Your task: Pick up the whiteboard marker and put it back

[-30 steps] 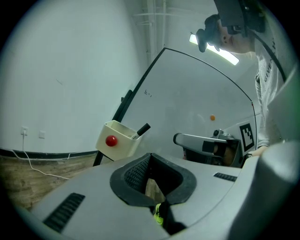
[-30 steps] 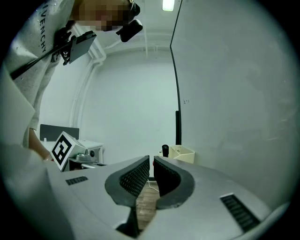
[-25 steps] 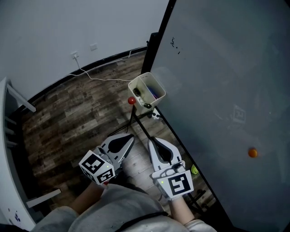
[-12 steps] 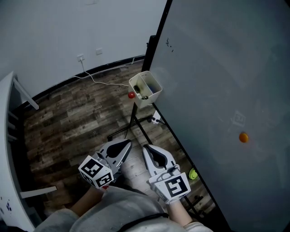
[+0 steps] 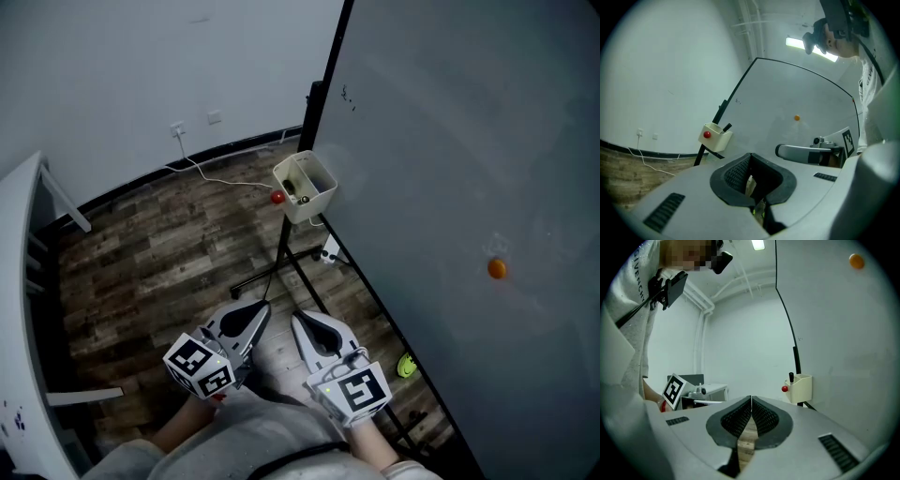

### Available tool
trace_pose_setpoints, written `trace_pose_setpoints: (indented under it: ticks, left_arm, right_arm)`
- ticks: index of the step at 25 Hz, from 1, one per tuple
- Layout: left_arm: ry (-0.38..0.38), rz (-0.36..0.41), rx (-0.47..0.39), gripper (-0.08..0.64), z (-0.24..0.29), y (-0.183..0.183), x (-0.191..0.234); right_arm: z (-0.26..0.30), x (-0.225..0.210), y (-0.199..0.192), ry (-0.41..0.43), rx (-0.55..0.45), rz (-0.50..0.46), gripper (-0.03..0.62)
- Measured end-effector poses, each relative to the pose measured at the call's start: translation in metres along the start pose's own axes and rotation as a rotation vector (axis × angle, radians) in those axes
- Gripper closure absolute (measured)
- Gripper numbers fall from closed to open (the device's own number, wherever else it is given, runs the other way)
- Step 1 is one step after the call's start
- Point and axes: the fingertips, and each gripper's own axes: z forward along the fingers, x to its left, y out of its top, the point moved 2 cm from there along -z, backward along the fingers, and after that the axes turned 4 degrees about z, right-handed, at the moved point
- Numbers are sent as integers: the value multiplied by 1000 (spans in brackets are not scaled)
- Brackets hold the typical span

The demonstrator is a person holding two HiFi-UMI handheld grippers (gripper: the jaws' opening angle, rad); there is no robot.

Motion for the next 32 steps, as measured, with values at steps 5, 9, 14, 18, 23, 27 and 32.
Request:
trace_pose_setpoints:
  ticks: [5,9,14,18,23,27,32]
  left_arm:
    - [-33,31,-3,545,0,15,1]
    - [-70,34,5,545,-3,21,3]
    - [-122,27,39,545,-14,22,2]
    - [-155,30,47,545,-24,26,3]
    - [-180,18,53,545,-43,24,2]
    - [-204,5,62,545,-59,16,1]
    - [-219,-2,72,545,-77,15,2]
  right_arm:
    - [0,7,3,-12,-10,5,571]
    - [2,15,3,-43,-4,8,571]
    - [4,32,7,-84,-5,9,572]
    - [6,43,7,-113,-17,18,572]
    - [5,64,2,-136,-7,15,572]
    - [4,80,-1,-153,-4,13,572]
    - [2,100,-5,-177,3,8,574]
